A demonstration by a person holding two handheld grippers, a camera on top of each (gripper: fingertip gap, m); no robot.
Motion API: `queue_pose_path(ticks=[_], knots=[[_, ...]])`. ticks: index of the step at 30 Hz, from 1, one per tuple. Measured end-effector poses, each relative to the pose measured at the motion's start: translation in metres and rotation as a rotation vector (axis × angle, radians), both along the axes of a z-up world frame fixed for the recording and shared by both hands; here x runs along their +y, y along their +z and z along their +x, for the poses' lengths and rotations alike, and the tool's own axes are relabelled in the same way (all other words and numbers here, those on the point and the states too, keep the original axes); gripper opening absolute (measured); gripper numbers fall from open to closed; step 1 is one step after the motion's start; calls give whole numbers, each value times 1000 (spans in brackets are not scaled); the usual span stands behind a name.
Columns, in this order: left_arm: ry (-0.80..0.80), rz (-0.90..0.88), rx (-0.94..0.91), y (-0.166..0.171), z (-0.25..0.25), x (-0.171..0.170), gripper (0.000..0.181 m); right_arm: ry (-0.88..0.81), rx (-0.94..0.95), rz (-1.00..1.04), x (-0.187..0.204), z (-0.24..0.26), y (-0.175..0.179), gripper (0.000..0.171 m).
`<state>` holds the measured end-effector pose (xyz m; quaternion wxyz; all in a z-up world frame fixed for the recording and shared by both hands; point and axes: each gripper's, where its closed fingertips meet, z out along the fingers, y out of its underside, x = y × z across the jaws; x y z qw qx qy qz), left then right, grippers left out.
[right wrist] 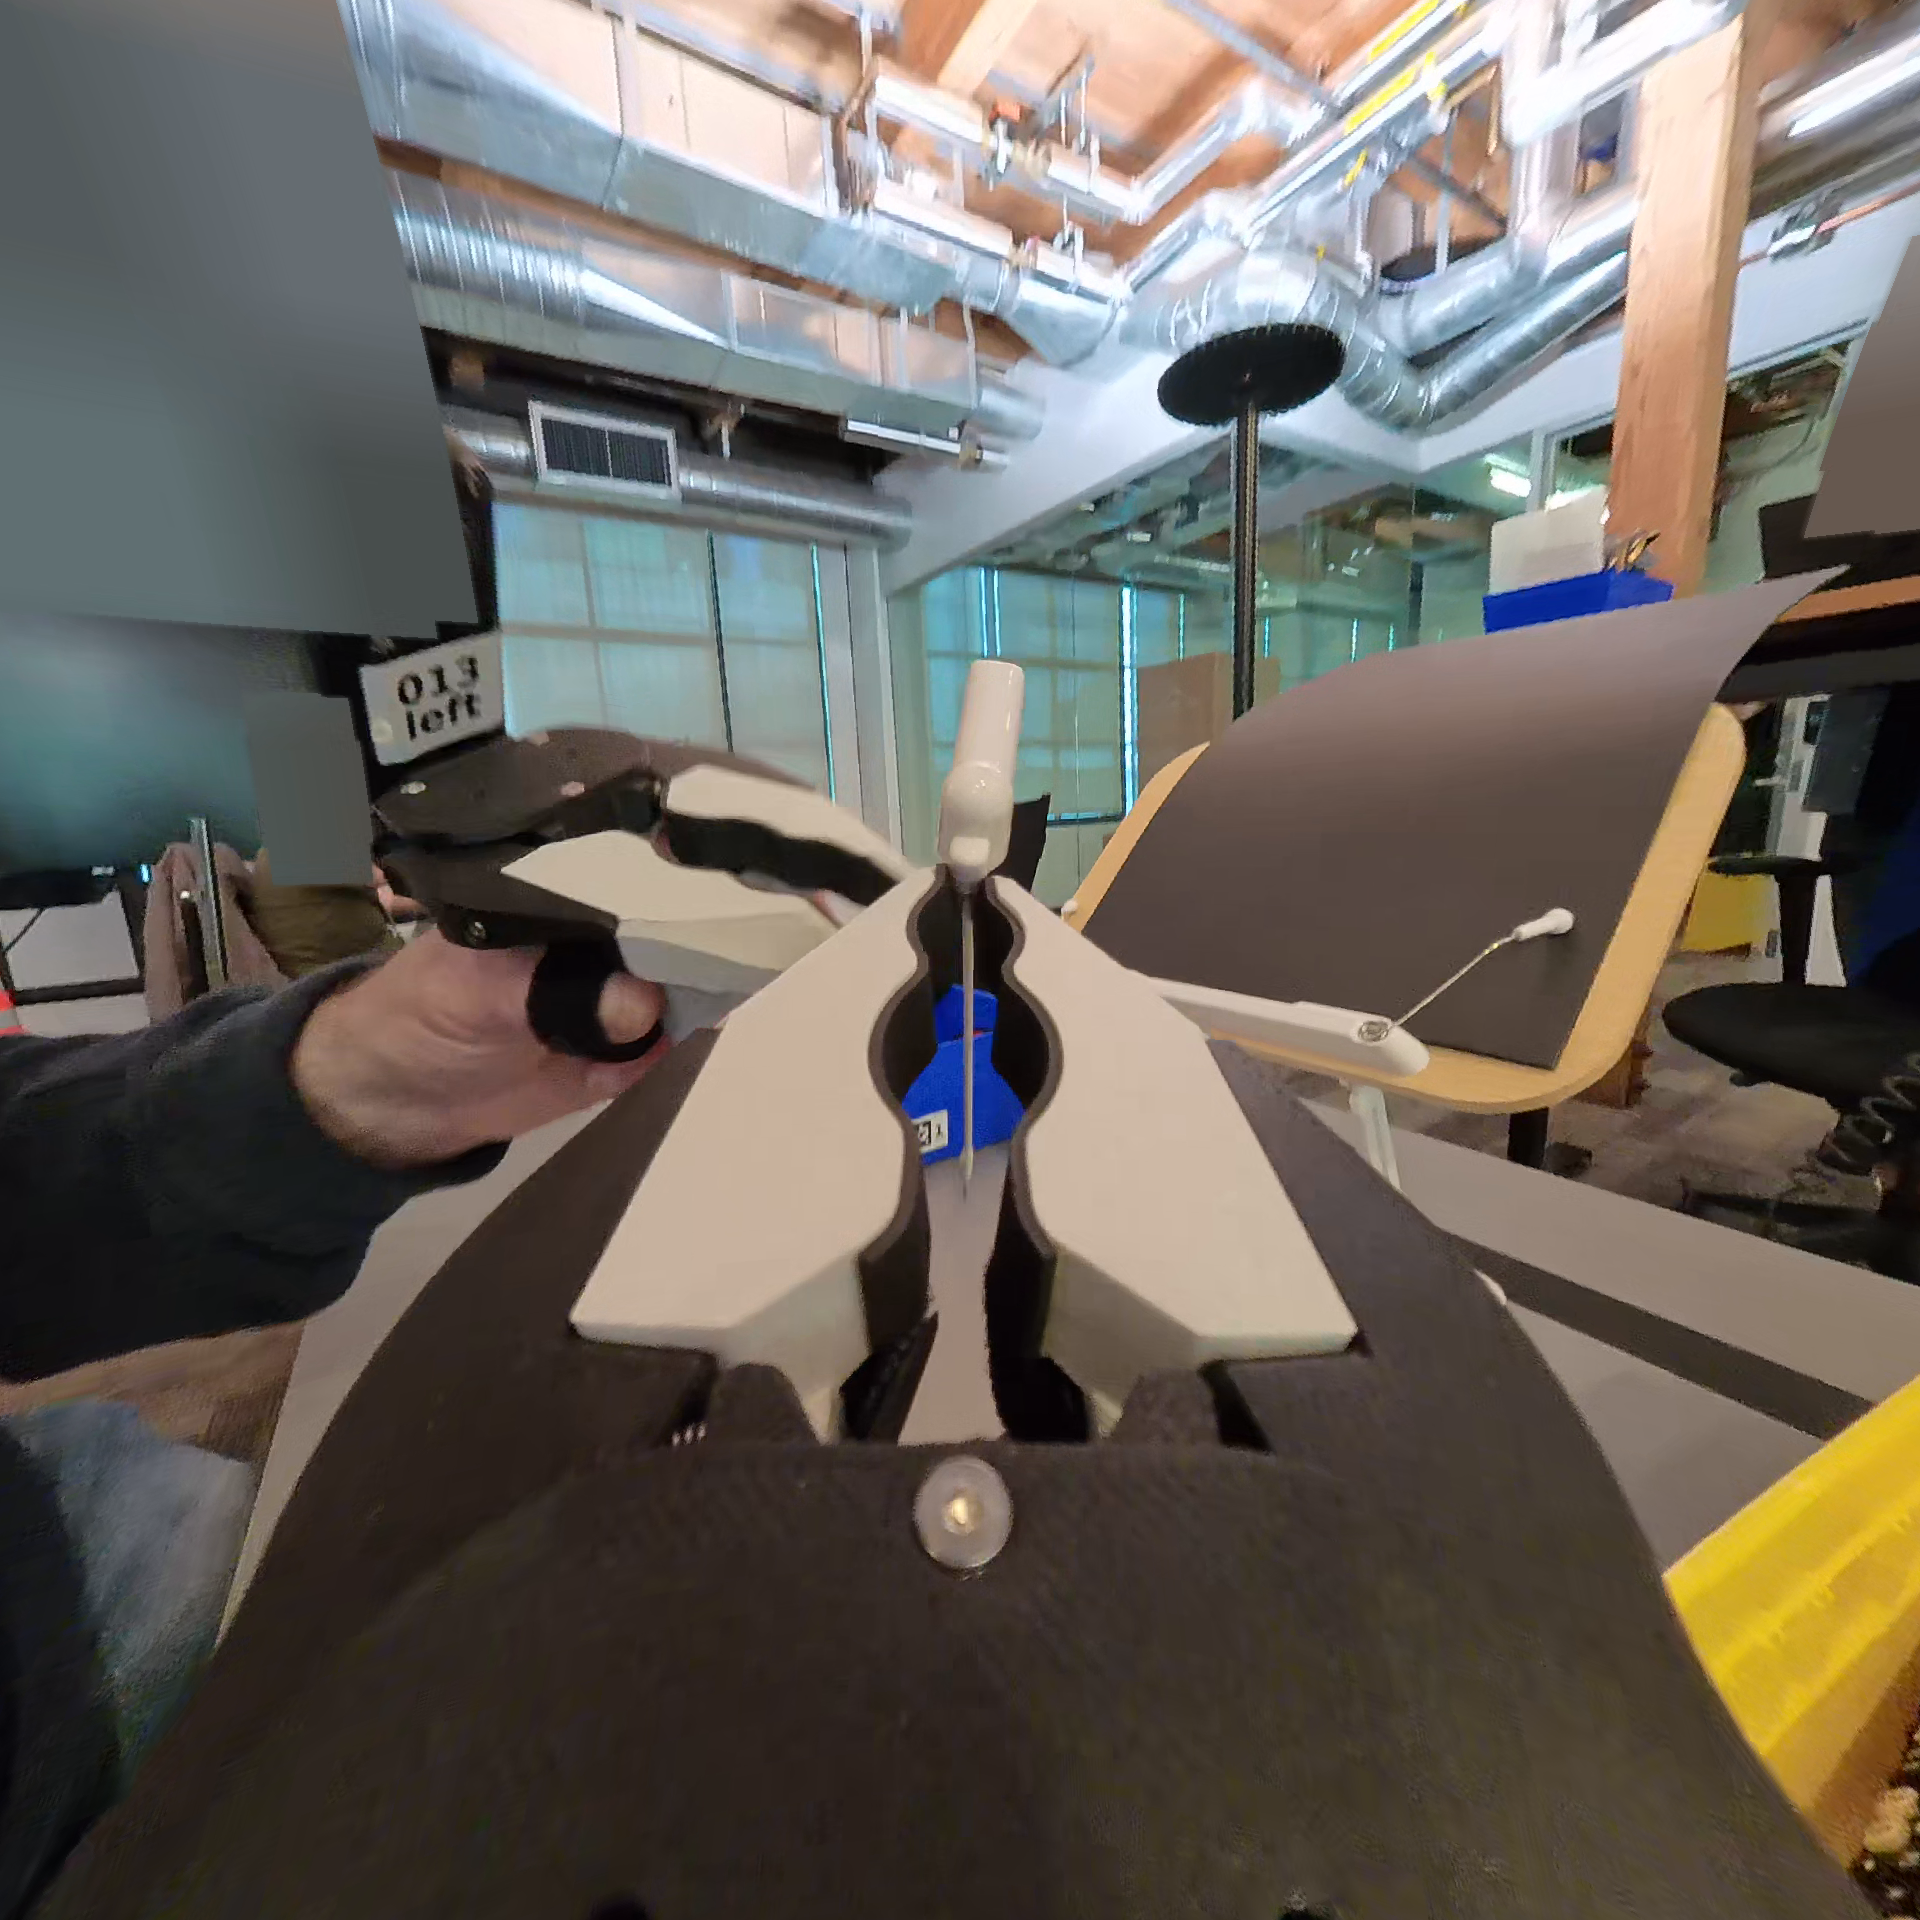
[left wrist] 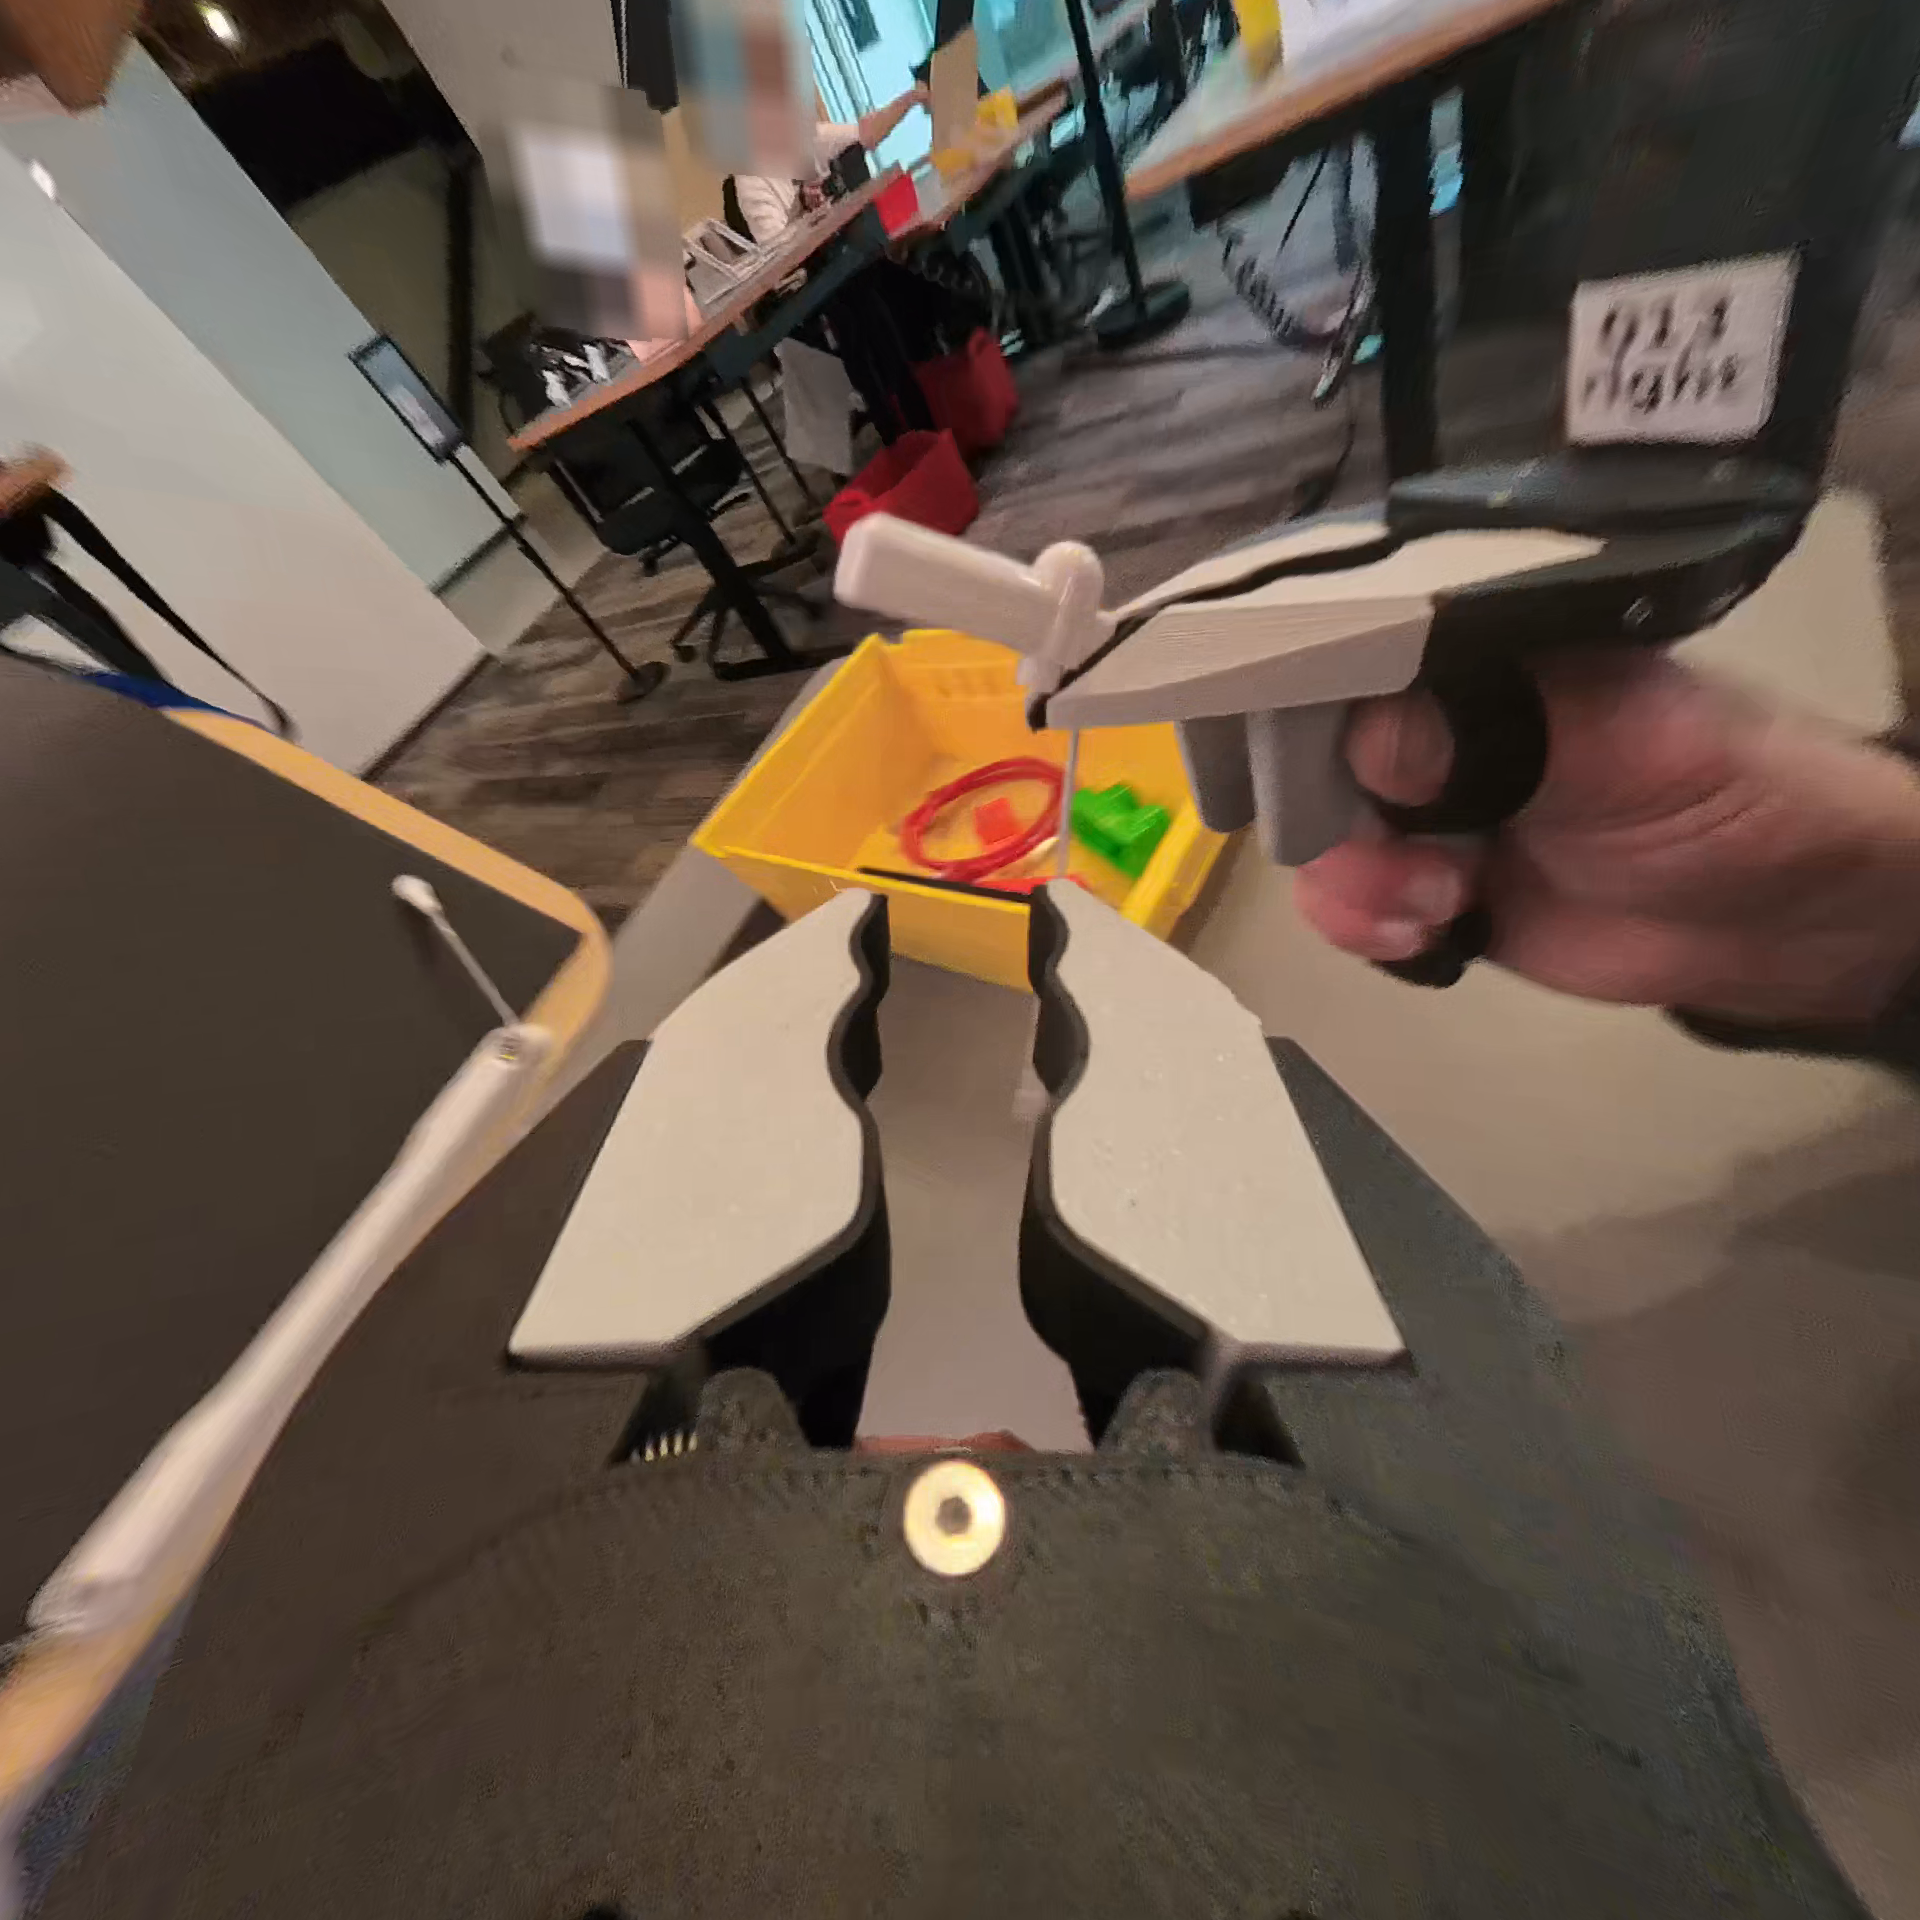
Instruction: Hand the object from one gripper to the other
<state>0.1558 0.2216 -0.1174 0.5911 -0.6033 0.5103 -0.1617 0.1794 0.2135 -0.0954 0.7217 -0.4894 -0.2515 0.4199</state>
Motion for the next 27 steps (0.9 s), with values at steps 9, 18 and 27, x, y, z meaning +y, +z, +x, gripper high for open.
queue_pose_path(ticks=[9, 18, 27], knots=[[-280, -604, -465, -19, 26, -56, 25, 8, 104, 94, -14, 5, 20, 1], [-358, -1086, -1266, -6, 15, -17, 55, -9, 79, 168, -29, -1, 25, 1], [-368, -1045, -1327, -2, 8, -10, 1, -12, 98, 166, -28, 1, 21, 2]])
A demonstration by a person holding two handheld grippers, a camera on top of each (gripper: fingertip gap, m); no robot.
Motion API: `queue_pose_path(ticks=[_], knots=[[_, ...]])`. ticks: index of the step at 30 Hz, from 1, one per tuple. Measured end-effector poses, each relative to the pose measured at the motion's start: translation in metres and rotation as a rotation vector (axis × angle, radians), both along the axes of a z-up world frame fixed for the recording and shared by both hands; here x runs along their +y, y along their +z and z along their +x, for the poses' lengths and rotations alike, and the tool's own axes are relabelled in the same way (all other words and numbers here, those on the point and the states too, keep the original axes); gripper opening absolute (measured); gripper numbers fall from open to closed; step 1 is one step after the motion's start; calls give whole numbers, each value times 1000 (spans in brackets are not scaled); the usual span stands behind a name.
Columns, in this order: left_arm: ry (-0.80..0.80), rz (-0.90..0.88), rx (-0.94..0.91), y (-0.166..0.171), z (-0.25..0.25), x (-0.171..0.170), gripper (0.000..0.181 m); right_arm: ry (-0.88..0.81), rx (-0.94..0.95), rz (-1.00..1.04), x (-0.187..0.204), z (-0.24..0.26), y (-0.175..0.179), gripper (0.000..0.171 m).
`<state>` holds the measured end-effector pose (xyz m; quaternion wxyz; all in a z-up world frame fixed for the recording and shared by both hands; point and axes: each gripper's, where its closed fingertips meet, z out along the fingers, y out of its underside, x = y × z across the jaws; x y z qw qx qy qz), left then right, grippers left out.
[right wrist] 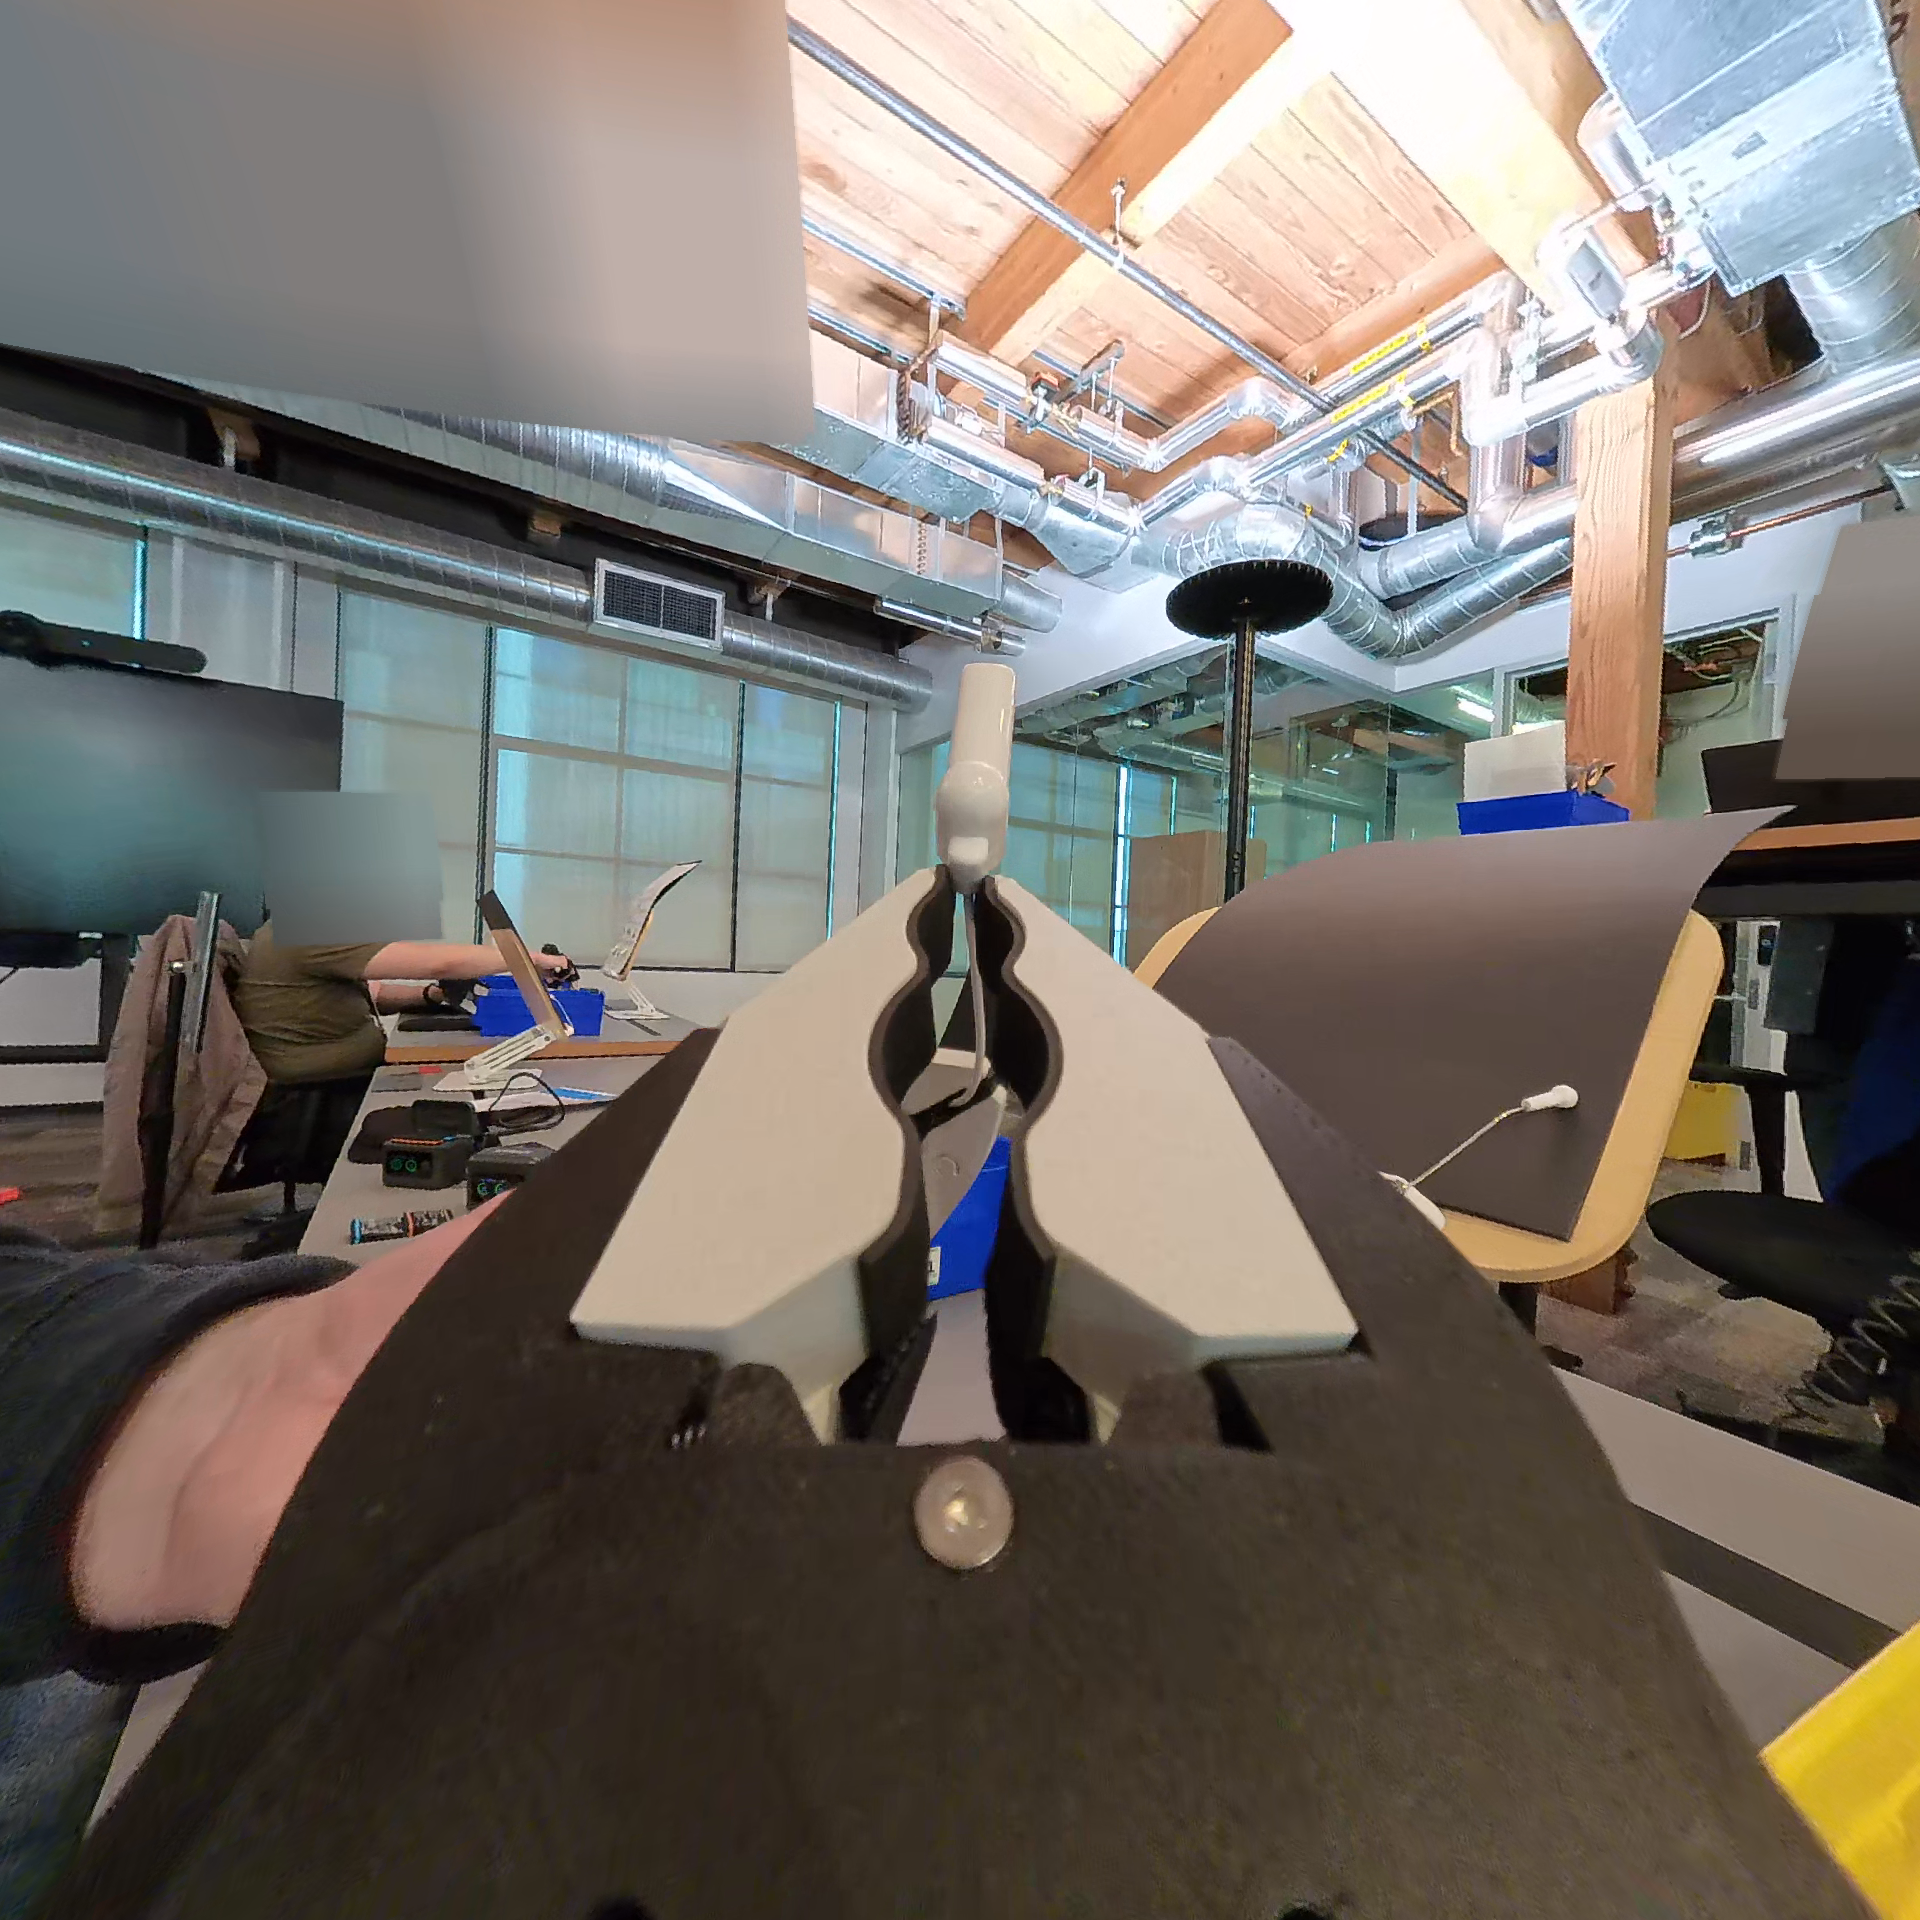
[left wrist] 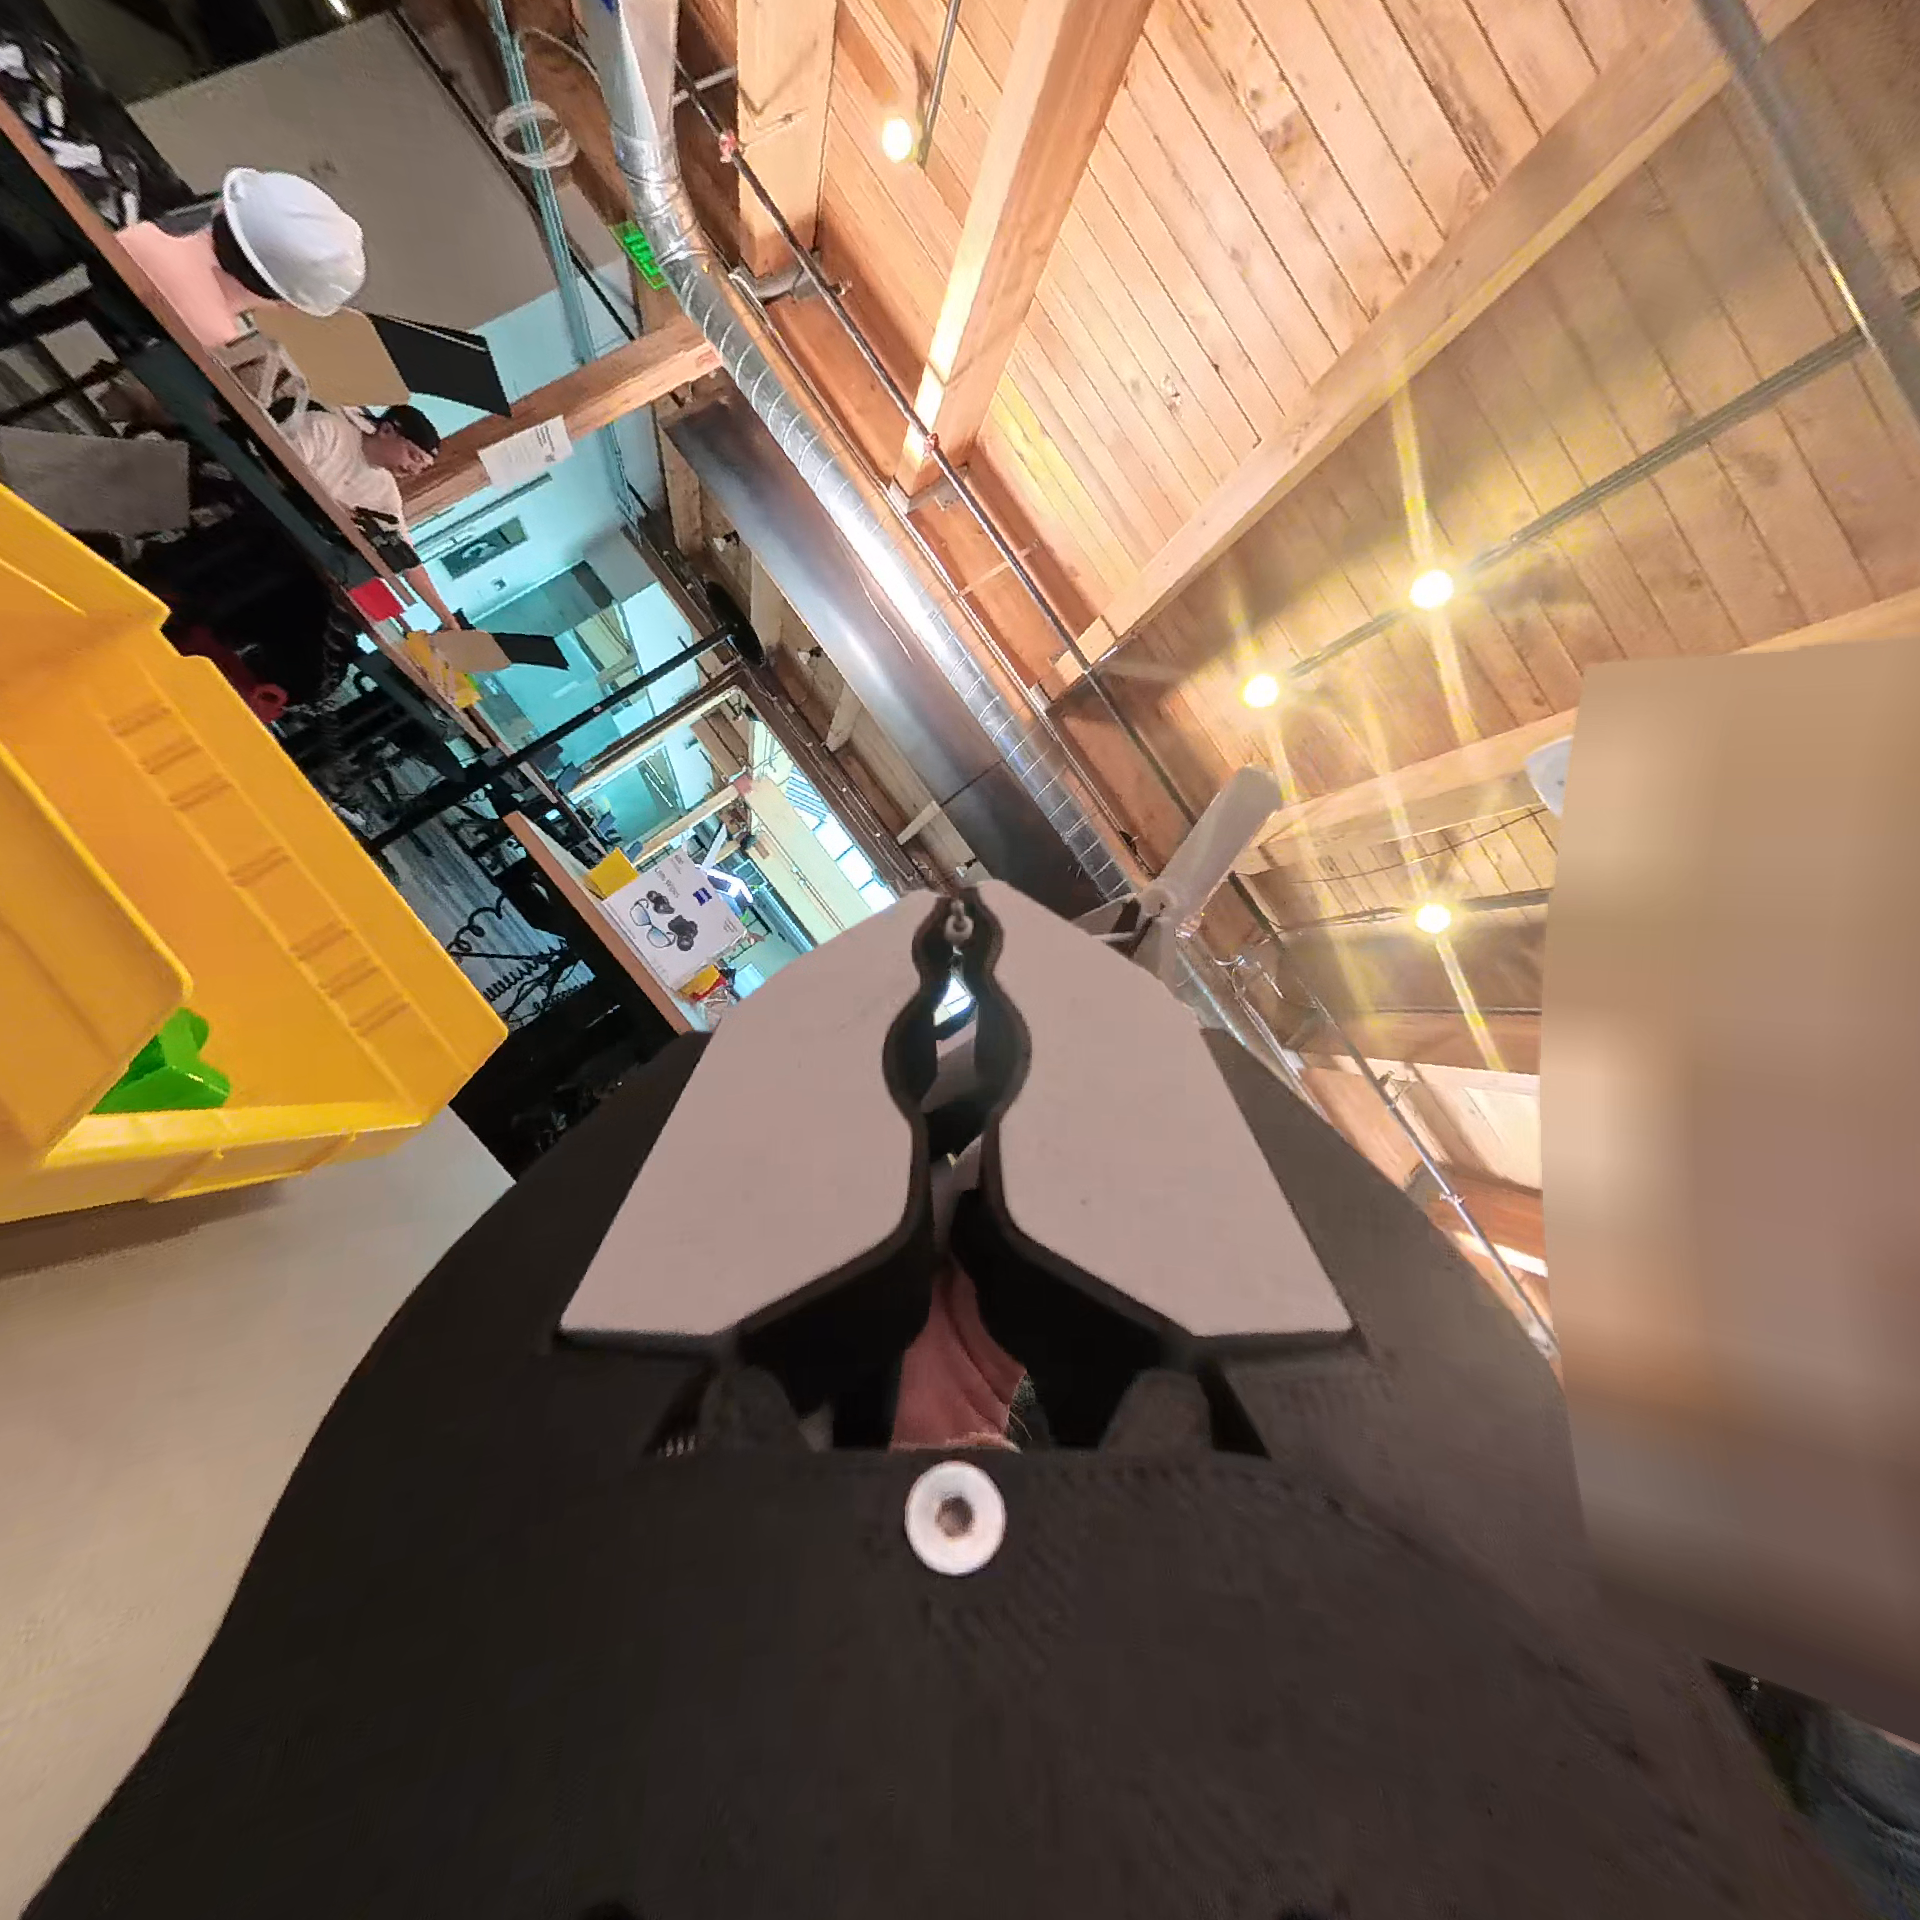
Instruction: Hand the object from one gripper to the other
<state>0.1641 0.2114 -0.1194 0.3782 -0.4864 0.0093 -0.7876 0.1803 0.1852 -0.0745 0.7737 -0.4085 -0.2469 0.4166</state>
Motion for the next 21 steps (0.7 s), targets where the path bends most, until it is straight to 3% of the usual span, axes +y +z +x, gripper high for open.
queue_pose_path(ticks=[8, 9, 11, 14, 21], knots=[[40, 80, 161, -4, -3, 3, 1, 23, -13, -66, 9, 1, -11, 3], [56, 98, 206, -4, -5, 5, 1, 24, -9, -90, 12, 4, -14, 17], [106, 149, 333, -5, -13, 14, 0, 25, -28, -123, 14, 7, -24, 43], [156, 277, 586, -4, -24, 27, 1, -10, -62, -141, 15, 17, -37, 58], [329, 627, 1035, 12, -33, 34, 1, -23, -146, -160, 19, 13, -47, 55]])
